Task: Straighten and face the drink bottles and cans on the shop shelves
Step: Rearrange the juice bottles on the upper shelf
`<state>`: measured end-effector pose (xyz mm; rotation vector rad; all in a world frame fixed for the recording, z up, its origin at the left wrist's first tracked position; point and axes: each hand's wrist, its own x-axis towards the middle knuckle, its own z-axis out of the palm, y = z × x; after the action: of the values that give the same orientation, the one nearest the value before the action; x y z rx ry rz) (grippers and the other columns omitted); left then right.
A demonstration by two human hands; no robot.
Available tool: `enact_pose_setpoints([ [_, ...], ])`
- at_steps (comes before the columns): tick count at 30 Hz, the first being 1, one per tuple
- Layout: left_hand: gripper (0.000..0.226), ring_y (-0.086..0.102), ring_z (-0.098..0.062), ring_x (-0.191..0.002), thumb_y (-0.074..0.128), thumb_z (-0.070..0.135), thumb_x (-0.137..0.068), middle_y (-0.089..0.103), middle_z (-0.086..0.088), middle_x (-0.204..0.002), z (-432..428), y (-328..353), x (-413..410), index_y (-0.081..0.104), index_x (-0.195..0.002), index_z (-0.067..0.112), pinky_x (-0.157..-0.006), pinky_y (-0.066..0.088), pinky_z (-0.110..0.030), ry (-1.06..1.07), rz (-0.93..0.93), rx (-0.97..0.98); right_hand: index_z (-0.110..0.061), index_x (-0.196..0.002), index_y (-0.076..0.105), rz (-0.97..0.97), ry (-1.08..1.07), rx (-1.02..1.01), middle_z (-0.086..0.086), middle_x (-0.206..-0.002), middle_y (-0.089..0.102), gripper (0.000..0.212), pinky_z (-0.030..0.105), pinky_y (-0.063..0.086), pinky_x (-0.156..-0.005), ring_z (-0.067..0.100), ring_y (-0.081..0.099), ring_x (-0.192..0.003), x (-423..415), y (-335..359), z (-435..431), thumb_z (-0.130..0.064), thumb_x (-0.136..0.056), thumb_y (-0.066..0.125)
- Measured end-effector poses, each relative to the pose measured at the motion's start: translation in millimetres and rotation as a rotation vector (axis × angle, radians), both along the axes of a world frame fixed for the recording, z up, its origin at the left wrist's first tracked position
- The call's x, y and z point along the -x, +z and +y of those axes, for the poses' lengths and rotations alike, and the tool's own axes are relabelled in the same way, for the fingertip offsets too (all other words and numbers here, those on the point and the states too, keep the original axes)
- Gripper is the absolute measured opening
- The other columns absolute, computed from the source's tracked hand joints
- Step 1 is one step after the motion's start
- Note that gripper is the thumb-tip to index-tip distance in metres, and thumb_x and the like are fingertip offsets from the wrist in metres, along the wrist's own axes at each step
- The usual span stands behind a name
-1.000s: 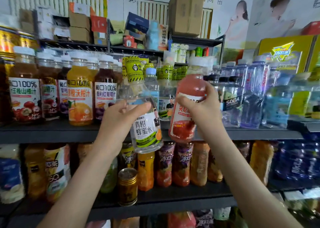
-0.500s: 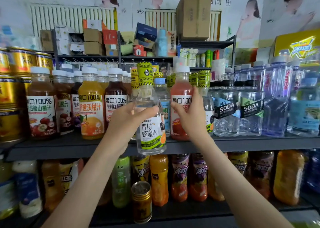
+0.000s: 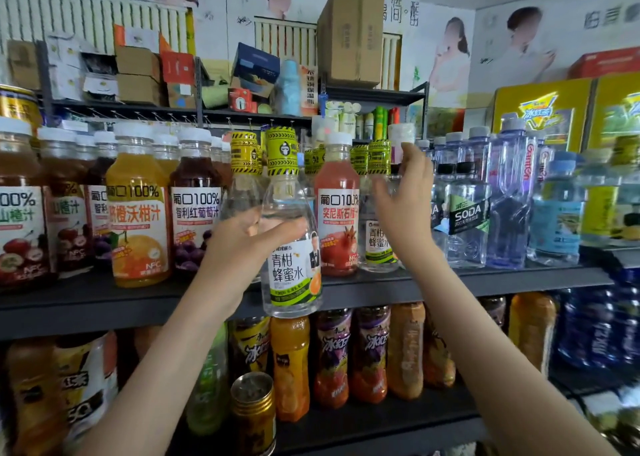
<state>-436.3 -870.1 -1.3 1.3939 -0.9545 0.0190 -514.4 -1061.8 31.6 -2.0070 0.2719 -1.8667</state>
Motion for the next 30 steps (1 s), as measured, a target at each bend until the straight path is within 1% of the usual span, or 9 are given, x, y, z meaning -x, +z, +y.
enact_pose_setpoints([
  [4, 0.010, 0.062, 0.015, -0.072, 0.071, 0.028, -0.081, 0.070, 0.025, -0.076, 0, 0, 5, 0.067, -0.090, 0.027, -0.062, 0.043, -0.010, 0.000, 0.015, -0.010, 0.001, -0.146, 0.018, 0.142, 0.035, -0.176, 0.016, -0.143, 0.036, 0.066, 0.023, 0.036, -0.103, 0.027, 0.038, -0.130, 4, 35, -14, -0.008, -0.093, 0.055],
  [6, 0.031, 0.065, 0.002, -0.091, 0.073, 0.037, -0.076, 0.073, 0.013, -0.097, 2, 1, 4, 0.069, -0.104, 0.022, -0.075, 0.042, -0.020, 0.024, 0.030, -0.017, -0.001, -0.147, 0.015, 0.241, 0.074, -0.226, 0.012, -0.121, 0.049, 0.068, 0.008, 0.046, -0.071, 0.020, 0.054, -0.097, -1, 43, -18, -0.012, -0.093, 0.055],
  [7, 0.037, 0.065, -0.002, -0.095, 0.073, 0.038, -0.075, 0.072, 0.010, -0.101, 3, 3, 5, 0.069, -0.108, 0.021, -0.078, 0.043, -0.023, 0.035, 0.046, -0.013, -0.001, -0.147, 0.014, 0.276, 0.096, -0.250, 0.010, -0.110, 0.052, 0.069, 0.007, 0.042, -0.055, 0.014, 0.054, -0.079, -4, 46, -20, -0.012, -0.094, 0.055],
  [9, 0.037, 0.067, -0.003, -0.093, 0.073, 0.038, -0.074, 0.073, 0.010, -0.099, 4, 4, 5, 0.069, -0.108, 0.022, -0.082, 0.045, -0.027, 0.033, 0.064, -0.004, -0.001, -0.143, 0.023, 0.333, 0.142, -0.300, 0.008, -0.100, 0.055, 0.060, 0.013, 0.039, -0.045, 0.009, 0.051, -0.064, -10, 47, -25, -0.011, -0.094, 0.055],
  [13, 0.066, 0.066, -0.007, -0.098, 0.077, 0.055, -0.056, 0.072, 0.010, -0.102, 5, 2, 14, 0.067, -0.112, 0.021, -0.088, 0.045, -0.033, 0.071, 0.092, -0.015, -0.003, -0.118, 0.044, 0.344, 0.151, -0.297, 0.011, -0.102, 0.061, 0.030, 0.022, 0.045, -0.051, 0.015, 0.058, -0.069, -15, 39, -34, -0.013, -0.093, 0.058],
  [16, 0.062, 0.065, -0.008, -0.098, 0.079, 0.052, -0.056, 0.072, 0.009, -0.101, 6, 3, 18, 0.068, -0.108, 0.020, -0.078, 0.044, -0.027, 0.120, 0.115, -0.012, -0.004, -0.113, 0.047, 0.273, 0.178, -0.254, 0.009, -0.102, 0.061, 0.029, 0.025, 0.048, -0.060, 0.019, 0.059, -0.078, -13, 37, -30, -0.015, -0.090, 0.062],
  [21, 0.046, 0.066, -0.009, -0.097, 0.080, 0.046, -0.063, 0.073, 0.009, -0.097, 4, 6, 25, 0.071, -0.102, 0.022, -0.091, 0.045, -0.035, 0.131, 0.130, -0.014, -0.007, -0.112, 0.049, 0.194, 0.205, -0.181, 0.000, -0.092, 0.057, 0.027, 0.013, 0.039, -0.056, 0.006, 0.052, -0.070, -5, 35, -22, -0.015, -0.090, 0.063],
  [24, 0.034, 0.067, -0.011, -0.097, 0.077, 0.039, -0.072, 0.074, 0.007, -0.096, 0, 6, 29, 0.072, -0.100, 0.021, -0.096, 0.045, -0.042, 0.133, 0.121, -0.017, -0.014, -0.111, 0.047, 0.127, 0.268, -0.177, -0.003, -0.092, 0.057, 0.025, 0.019, 0.045, -0.065, 0.007, 0.054, -0.074, 3, 30, -18, -0.016, -0.091, 0.061],
  [30, 0.037, 0.067, -0.012, -0.098, 0.077, 0.037, -0.072, 0.074, 0.005, -0.099, -4, 4, 33, 0.071, -0.104, 0.020, -0.093, 0.046, -0.040, 0.105, 0.134, -0.020, -0.028, -0.107, 0.042, 0.044, 0.347, -0.146, -0.013, -0.087, 0.056, 0.023, 0.014, 0.040, -0.062, -0.001, 0.051, -0.072, 20, 28, -14, -0.018, -0.093, 0.058],
])
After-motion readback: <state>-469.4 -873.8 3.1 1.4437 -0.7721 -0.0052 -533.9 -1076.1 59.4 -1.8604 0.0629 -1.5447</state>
